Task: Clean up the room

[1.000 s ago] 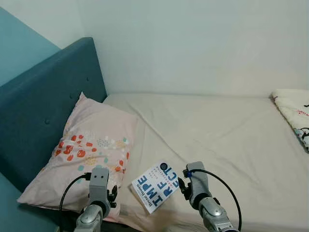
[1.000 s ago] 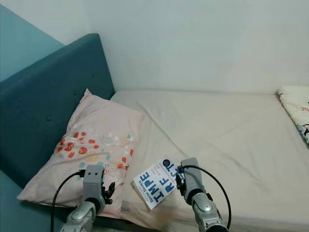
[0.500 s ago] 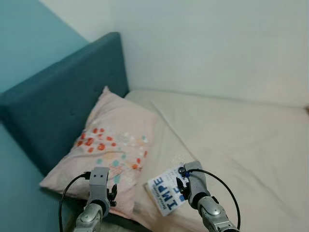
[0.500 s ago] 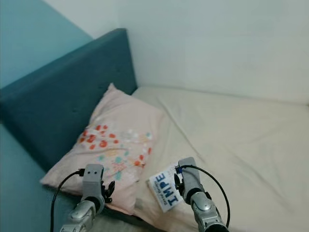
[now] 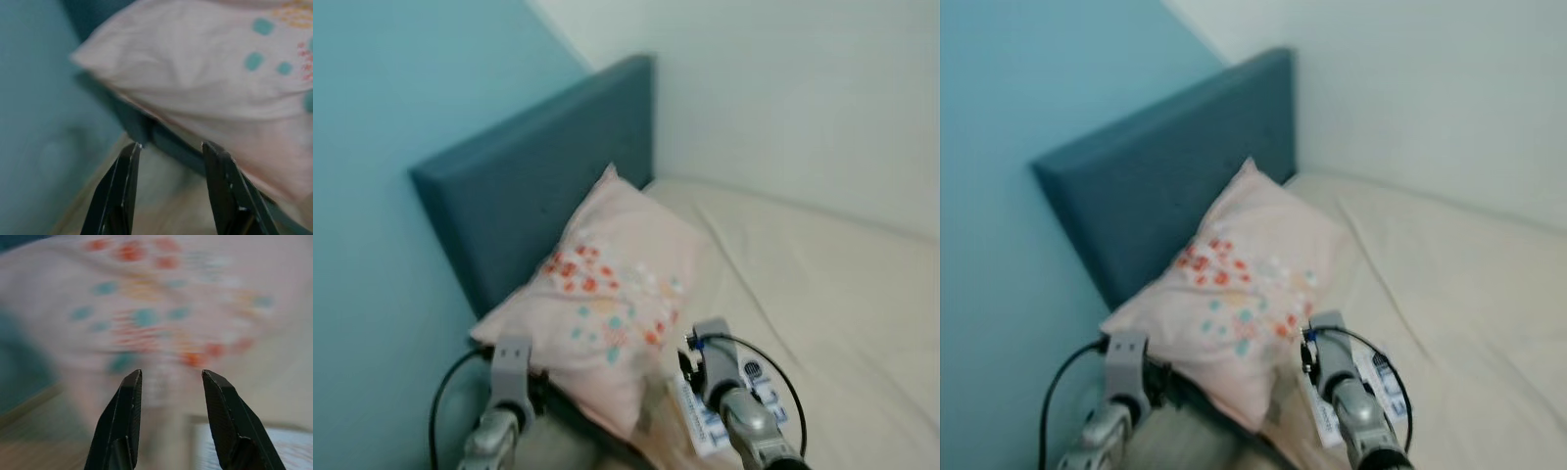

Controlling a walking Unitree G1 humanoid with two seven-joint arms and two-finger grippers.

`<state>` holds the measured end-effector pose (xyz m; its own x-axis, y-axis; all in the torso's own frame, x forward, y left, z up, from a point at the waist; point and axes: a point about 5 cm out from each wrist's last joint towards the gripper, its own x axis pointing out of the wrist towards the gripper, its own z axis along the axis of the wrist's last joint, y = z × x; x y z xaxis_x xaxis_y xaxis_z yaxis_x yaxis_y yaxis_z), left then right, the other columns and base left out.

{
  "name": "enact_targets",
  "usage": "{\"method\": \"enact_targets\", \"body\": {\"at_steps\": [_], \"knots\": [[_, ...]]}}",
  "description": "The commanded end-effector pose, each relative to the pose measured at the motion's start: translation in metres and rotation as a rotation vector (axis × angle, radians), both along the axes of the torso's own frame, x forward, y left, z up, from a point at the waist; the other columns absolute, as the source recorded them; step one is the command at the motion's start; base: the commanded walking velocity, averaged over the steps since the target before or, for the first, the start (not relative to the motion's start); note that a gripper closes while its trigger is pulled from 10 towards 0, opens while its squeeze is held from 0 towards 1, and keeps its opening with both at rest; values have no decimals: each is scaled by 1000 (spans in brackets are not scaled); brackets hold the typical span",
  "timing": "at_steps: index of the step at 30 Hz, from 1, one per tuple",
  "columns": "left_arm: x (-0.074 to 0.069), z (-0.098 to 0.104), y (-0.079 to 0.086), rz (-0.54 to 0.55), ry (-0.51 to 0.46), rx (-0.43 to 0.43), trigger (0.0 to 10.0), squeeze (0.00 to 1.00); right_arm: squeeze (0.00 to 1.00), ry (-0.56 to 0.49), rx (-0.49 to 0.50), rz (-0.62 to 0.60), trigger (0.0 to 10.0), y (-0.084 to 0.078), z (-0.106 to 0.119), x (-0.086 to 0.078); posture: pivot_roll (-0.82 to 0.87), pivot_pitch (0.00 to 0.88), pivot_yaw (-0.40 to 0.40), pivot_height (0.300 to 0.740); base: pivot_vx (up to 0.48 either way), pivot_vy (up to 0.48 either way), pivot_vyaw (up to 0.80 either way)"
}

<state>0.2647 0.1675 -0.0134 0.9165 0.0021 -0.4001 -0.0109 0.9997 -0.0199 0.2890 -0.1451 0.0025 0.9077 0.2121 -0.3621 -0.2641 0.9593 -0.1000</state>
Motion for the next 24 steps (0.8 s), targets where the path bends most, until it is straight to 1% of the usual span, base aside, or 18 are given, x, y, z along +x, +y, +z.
{"method": "enact_targets", "body": {"at_steps": [1,5,7,10,12,24], "knots": [[-5,-5,1,5,22,-5,10000,0,0,9,-1,-3,10000,-1,-3,-3,47,0,18,740,0,0,444],[-5,-4,1,-1,17,-8,10000,0,0,6,6,-22,10000,-3,-2,-2,46,0,17,740,0,0,111],[-4,-3,-1,-31,13,1,10000,0,0,9,13,-30,10000,-4,-2,-2,43,0,18,740,0,0,0],[-3,-2,-5,-72,8,12,10000,0,0,11,18,-36,10000,-4,-3,-3,40,0,21,740,0,-425,0],[-3,-1,-6,-81,7,14,10000,0,0,13,19,-42,10000,-5,-3,-3,39,0,24,740,0,-480,0],[-1,-1,-9,-79,21,-3,10000,0,0,18,21,-58,10000,-8,-5,-5,35,0,25,740,0,-480,0]]}}
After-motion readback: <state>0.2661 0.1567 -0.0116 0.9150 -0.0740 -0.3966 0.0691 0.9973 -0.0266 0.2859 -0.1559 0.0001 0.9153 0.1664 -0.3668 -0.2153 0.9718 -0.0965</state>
